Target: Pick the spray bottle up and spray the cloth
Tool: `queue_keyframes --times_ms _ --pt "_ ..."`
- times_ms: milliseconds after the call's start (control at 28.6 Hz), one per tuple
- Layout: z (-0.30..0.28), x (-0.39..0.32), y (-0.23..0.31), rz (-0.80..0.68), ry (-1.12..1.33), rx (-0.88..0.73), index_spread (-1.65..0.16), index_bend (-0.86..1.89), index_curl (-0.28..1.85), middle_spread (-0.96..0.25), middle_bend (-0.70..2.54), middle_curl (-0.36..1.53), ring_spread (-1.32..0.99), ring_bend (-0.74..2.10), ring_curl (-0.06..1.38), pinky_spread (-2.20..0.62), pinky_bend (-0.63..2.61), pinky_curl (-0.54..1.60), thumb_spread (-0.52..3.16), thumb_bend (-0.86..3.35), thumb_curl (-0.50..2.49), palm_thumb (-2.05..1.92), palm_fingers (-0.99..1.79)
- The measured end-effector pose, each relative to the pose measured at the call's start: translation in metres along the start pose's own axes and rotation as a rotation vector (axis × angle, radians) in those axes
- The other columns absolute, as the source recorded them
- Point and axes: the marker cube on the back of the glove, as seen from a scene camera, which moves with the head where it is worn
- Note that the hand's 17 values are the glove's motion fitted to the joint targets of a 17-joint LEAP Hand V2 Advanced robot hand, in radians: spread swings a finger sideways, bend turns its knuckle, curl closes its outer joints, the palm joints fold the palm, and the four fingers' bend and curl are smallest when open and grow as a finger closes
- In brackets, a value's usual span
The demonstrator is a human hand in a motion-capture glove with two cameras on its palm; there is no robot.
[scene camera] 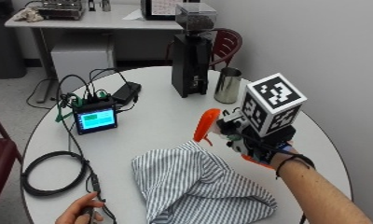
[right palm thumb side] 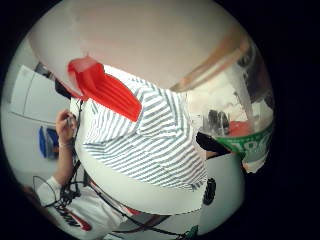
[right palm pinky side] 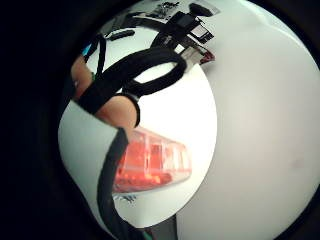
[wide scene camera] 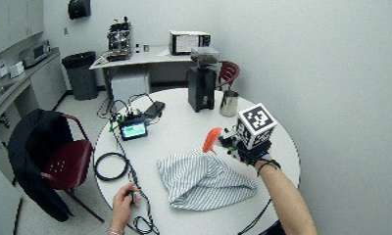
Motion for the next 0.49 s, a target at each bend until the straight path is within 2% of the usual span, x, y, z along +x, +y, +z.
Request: queue_keyframes --times_ms 210,490 --pt "-0.053 0.011 -0.018 0.039 0.001 0.098 -0.25 0.13 0.31 -0.13 0.40 0.46 -0.14 0.51 0.41 0.13 0.25 0.33 0.59 -0.03 0.56 1.06 1.08" --pt "-0.015 -0.005 -0.007 -0.034 0.039 0.011 -0.25 0.13 0.32 -0.13 0.39 0.47 -0.14 0.51 0.42 0.12 0.25 0.34 0.58 -0.03 0.58 1.06 1.09"
